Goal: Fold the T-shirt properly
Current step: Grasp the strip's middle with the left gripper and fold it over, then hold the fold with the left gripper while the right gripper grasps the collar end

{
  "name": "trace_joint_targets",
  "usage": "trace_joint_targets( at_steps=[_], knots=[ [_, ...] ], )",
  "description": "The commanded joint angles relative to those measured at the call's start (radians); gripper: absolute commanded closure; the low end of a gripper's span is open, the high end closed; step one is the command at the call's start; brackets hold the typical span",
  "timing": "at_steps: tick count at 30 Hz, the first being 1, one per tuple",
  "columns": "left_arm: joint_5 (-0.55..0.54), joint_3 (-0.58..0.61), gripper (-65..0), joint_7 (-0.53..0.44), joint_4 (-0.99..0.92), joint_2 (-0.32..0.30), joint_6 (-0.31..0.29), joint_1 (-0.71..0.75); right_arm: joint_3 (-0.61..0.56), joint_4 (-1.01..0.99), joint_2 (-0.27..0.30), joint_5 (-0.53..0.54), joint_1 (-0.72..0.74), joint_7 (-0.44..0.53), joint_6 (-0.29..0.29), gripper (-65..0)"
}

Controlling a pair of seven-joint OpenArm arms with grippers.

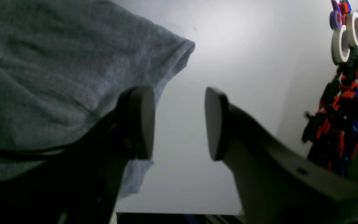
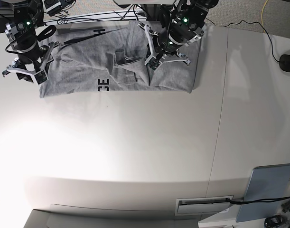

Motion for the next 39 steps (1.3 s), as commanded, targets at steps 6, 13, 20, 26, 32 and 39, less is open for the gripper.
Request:
trace_joint_targets(
  at_steps=[6,13,20,26,32,39],
  knots=[
    [-0.078,0.001,0.0,-0.122,0.010,0.024,-0.016,-0.020,0.010,0.016,0.014,-0.008,0.000,0.010,-0.010,-26.4],
    [-0.083,0.001,0.0,-0.136,-0.137,0.124,-0.072,-0.141,0.010,0.016,0.014,-0.008,0.000,0.005,-0.010,-26.4],
    [-0.083,0.000,0.0,-0.227,-0.243,0.180,-0.011,-0.294,0.011,0.016,0.014,-0.008,0.000,0.004,-0.010,-26.3],
    [-0.083,0.000,0.0,-0.198,-0.236,0.179,0.063,-0.369,0.056,0.015,0.014,-0.002,-0.006,0.004,-0.008,-26.3],
    [-0.079,-0.010,-13.4,-0.063,-0.186,0.169,0.024,-0.369,0.256,-0.113,0.014,0.280,-0.007,0.029,0.095,-25.7],
    [-0.098,-0.022,-42.9,0.095,-0.164,0.169,0.003,-0.367,0.484,-0.404,0.014,0.629,0.095,-0.063,0.333,-26.0]
  ],
)
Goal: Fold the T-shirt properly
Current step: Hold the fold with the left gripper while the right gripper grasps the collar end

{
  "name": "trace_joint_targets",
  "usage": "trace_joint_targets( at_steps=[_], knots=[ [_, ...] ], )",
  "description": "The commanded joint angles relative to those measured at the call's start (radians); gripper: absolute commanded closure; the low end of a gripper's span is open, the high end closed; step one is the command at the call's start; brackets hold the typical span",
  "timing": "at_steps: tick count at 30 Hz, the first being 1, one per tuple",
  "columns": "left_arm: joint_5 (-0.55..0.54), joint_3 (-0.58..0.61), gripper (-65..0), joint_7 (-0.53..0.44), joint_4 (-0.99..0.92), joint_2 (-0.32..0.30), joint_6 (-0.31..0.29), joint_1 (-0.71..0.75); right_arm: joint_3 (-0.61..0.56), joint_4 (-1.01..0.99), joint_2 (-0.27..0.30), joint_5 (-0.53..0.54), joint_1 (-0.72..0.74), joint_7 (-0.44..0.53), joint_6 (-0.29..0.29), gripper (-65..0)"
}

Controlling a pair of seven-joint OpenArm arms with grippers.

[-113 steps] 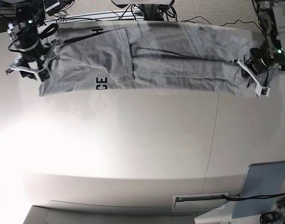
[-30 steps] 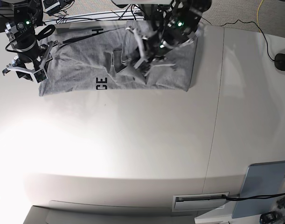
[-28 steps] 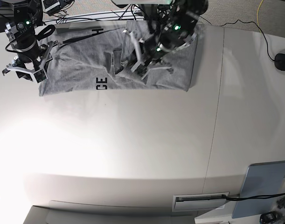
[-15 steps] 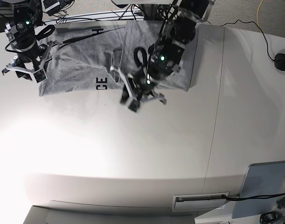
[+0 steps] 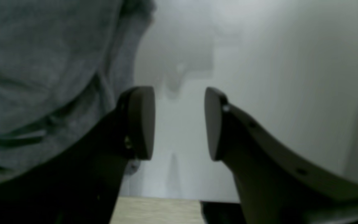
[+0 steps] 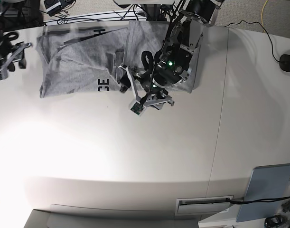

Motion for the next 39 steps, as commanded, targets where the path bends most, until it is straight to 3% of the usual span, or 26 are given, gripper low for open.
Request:
trace_joint_targets(
  at_steps=[1,5,10,14,16,20,28,34,39],
  knots=[
    [-0.006,-0.002,-42.9,-0.013,0.021,0.011,0.000,-0.011,0.021,-0.005,0.021,0.006,0.017,-0.015,0.016,-26.0],
    [-0.006,-0.002,-42.9,-0.012,0.022,0.011,0.000,-0.009,0.024,-0.018,0.021,0.029,0.031,-0.110,0.016,-26.7],
    [-0.001,-0.002,-42.9,-0.002,0.023,0.011,0.000,-0.009,0.024,-0.018,0.021,0.079,0.031,-0.071,0.016,-36.6],
    [0.017,-0.002,-42.9,-0.002,0.023,0.011,0.000,-0.009,0.022,-0.018,0.031,0.086,0.034,-0.042,0.016,-36.9],
    [0.023,-0.002,-42.9,-0.002,0.023,0.011,0.000,-0.009,0.017,-0.020,0.031,0.099,0.043,-0.096,0.016,-36.9],
    [0.024,-0.002,-42.9,-0.002,0.023,0.011,0.000,-0.009,0.011,-0.082,0.031,0.226,0.111,-0.288,-0.035,-36.9],
    [0.024,-0.002,-42.9,-0.002,0.023,0.011,0.000,-0.009,0.007,-0.329,0.032,0.449,0.253,-0.424,-0.020,-36.9],
    [0.024,-0.002,-42.9,-0.002,0.023,0.011,0.000,-0.009,-0.106,-0.477,0.032,0.468,0.311,-0.424,0.000,-36.9],
    [0.024,-0.002,-42.9,-0.001,0.023,0.010,0.000,-0.008,-0.210,-0.501,0.032,0.556,0.336,-0.424,0.000,-36.9]
  ],
)
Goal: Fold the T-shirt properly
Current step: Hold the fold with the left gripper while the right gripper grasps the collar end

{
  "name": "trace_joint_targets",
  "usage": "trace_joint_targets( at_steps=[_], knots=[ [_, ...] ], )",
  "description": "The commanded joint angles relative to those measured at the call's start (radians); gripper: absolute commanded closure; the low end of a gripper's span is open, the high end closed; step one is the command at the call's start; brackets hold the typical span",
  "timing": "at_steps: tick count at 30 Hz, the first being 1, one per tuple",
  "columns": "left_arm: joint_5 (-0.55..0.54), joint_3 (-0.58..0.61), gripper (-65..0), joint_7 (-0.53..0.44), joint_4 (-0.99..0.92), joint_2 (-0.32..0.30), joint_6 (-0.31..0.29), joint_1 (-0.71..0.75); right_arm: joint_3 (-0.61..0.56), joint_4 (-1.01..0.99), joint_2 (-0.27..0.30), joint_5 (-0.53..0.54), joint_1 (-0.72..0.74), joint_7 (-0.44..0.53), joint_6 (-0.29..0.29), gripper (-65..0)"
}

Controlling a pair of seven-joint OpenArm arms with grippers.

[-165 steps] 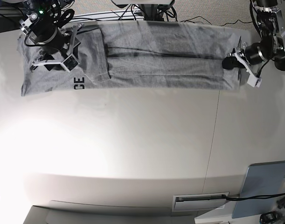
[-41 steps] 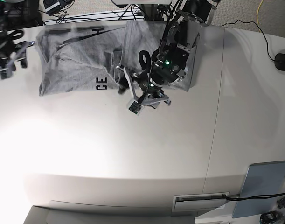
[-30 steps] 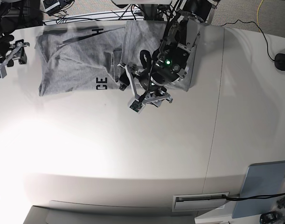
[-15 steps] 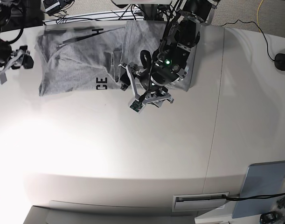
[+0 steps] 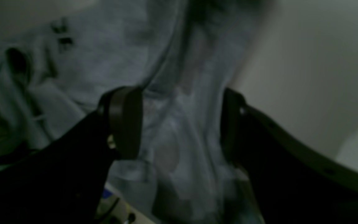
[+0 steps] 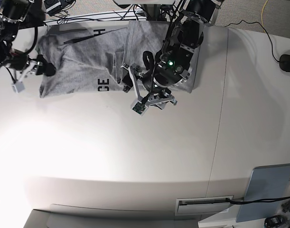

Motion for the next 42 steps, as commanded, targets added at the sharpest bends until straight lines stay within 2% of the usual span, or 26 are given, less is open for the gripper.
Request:
trace_joint_targets(
  at_steps=[1,5,12,15,18,25,31,37,42],
  knots=[
    [-0.003,0.002,-42.9,-0.016,0.021,0.011,0.000,-0.013,-0.001,0.006,0.019,0.034,0.001,-0.006,-0.003,-36.9],
    [-0.003,0.002,-42.9,-0.017,0.021,0.011,0.000,-0.013,-0.005,0.006,0.019,0.042,0.000,-0.006,-0.025,-36.9],
    [-0.002,0.002,-42.9,-0.017,0.021,0.011,0.000,-0.013,-0.005,0.006,0.019,0.048,0.000,-0.006,-0.023,-36.9],
    [0.017,0.002,-42.9,-0.017,0.021,0.011,0.000,-0.013,-0.005,0.006,0.023,0.118,0.000,-0.006,0.001,-36.9],
    [0.031,0.002,-42.9,-0.017,0.021,0.011,0.000,-0.014,-0.005,0.006,0.047,0.174,0.000,-0.006,0.002,-36.9],
    [0.031,0.002,-42.9,-0.017,0.021,0.011,0.000,-0.013,-0.005,0.006,0.105,0.175,-0.006,-0.006,-0.002,-36.9],
    [0.031,0.002,-42.9,-0.018,0.021,0.011,0.000,-0.013,-0.006,0.006,0.079,0.168,-0.006,-0.006,-0.001,-36.9],
    [0.031,0.002,-42.9,-0.017,0.021,0.011,0.000,-0.013,-0.006,0.006,0.037,0.082,-0.006,-0.006,-0.001,-36.9],
    [0.031,0.002,-42.9,-0.018,0.021,0.011,0.000,-0.013,-0.006,0.006,0.023,0.079,-0.006,-0.006,-0.002,-36.9]
  ],
)
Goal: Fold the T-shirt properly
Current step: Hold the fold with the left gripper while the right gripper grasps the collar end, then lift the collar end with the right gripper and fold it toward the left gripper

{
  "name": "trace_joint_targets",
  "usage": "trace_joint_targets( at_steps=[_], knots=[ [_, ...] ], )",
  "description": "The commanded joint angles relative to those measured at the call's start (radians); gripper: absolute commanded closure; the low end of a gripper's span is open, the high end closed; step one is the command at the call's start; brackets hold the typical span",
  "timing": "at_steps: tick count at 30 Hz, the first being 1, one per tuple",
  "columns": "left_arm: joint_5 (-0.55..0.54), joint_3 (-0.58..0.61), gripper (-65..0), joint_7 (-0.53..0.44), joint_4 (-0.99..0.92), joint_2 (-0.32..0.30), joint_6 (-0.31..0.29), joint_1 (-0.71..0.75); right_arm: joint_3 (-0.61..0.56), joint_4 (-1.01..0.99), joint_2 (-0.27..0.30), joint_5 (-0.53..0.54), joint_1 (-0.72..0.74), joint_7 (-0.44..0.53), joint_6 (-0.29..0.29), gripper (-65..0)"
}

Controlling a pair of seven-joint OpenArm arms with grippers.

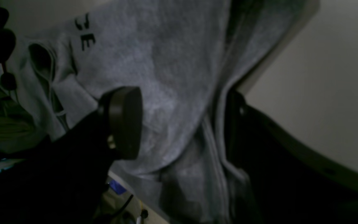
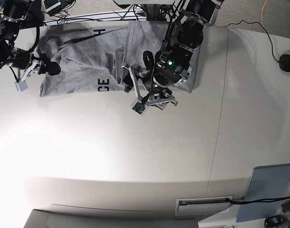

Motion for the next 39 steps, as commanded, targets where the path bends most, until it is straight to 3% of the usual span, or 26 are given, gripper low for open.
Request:
trace_joint_targets(
  at_steps=[1,9,19,23,28,39],
  knots=[
    [-0.003,0.002,-42.9,-0.018,0.021,0.011,0.000,-0.013,0.008,0.013,0.016,0.013,0.007,0.008,0.002,-36.9],
    [-0.003,0.002,-42.9,-0.018,0.021,0.011,0.000,-0.013,-0.001,0.013,-0.013,-0.001,0.007,0.008,0.004,-36.8],
    [-0.003,0.002,-42.9,-0.017,0.021,0.011,0.000,-0.013,-0.098,0.013,-0.018,-0.010,0.008,0.008,0.004,-36.1],
    [-0.003,0.002,-42.9,-0.016,0.021,0.011,0.000,-0.012,-0.102,0.013,-0.011,-0.054,0.008,0.008,0.000,-36.0],
    [-0.003,0.002,-42.9,-0.016,0.021,0.011,0.000,-0.002,-0.103,0.013,0.024,-0.114,0.008,0.008,-0.043,-35.9],
    [-0.003,0.002,-42.9,-0.016,0.021,0.011,0.000,-0.002,-0.105,0.013,-0.008,-0.110,0.008,0.008,-0.021,-35.9]
  ],
)
